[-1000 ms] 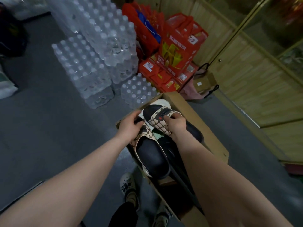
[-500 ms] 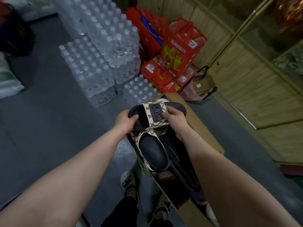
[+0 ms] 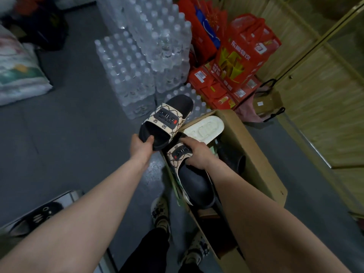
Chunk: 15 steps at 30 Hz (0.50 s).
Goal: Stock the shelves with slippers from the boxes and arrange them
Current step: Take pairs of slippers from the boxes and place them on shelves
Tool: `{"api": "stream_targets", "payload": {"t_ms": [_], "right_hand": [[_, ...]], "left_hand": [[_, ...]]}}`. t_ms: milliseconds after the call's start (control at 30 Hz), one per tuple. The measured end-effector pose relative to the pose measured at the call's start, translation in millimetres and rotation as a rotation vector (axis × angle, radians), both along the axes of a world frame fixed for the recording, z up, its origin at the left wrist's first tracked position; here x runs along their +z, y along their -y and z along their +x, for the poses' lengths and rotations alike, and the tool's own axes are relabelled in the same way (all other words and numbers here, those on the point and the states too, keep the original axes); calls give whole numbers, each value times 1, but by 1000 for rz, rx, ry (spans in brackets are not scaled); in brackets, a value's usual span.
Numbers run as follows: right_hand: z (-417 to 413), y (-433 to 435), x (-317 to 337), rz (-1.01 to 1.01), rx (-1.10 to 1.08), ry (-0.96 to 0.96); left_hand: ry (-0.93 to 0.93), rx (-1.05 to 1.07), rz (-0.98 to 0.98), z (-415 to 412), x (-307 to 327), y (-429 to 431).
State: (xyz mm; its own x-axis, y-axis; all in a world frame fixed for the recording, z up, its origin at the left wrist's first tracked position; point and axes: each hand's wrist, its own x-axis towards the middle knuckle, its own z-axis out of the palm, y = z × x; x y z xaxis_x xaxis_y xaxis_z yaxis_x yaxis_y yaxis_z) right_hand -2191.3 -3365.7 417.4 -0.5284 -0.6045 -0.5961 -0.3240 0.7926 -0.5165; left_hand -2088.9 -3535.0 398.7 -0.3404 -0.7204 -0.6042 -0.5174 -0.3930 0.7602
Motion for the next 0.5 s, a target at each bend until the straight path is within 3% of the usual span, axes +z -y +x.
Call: {"api": "stream_targets", "payload": {"t_ms": [133,267,367,500], "right_hand": [[-6,2,2,103,121,-58],[-12,-6,21,220,234,-271],[-19,-35,32,313,94,-276],[-28,-88,39,352,-303,-166]], "left_hand": [[-38,31,19,5,-3,-11],[-100,101,60,3,9,-29],[-156,155,100,1,16,-43],[-201,205,177,2,25,-68]]}}
